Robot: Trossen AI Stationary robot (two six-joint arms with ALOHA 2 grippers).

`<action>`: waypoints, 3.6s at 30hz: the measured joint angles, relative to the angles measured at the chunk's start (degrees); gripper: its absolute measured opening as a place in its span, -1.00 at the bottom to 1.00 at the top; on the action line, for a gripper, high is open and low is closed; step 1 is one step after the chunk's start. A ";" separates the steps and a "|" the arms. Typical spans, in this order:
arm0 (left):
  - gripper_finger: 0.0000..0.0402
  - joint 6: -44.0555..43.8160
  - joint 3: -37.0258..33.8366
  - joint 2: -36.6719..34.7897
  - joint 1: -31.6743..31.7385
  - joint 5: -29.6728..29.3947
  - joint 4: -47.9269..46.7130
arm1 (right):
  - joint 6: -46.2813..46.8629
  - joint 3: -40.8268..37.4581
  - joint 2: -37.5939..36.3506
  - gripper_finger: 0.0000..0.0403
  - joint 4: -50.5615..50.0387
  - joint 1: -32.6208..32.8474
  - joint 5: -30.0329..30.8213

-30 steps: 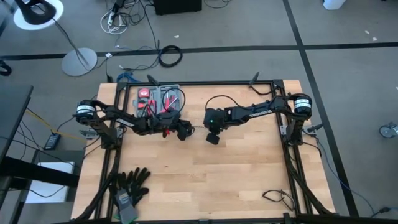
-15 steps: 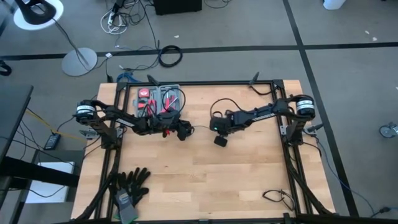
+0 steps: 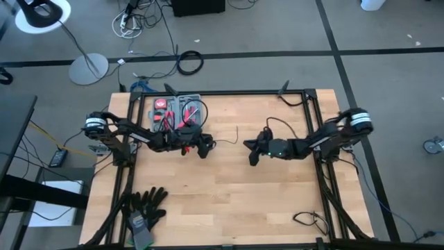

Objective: Coil cords
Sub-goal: Coil the black wire onto the spool

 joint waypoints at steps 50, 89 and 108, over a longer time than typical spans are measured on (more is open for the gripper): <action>-1.00 7.54 0.04 0.00 -0.49 -0.14 5.09 | -34.05 30.68 20.02 -0.97 -15.16 -13.03 -34.31; -0.50 16.58 0.20 -14.33 1.63 4.21 -14.25 | -33.24 30.79 20.04 -1.00 -15.50 -12.94 -33.61; -0.51 22.07 9.32 -11.18 6.25 14.25 -32.50 | -33.28 30.79 20.04 -1.00 -17.55 -12.94 -34.16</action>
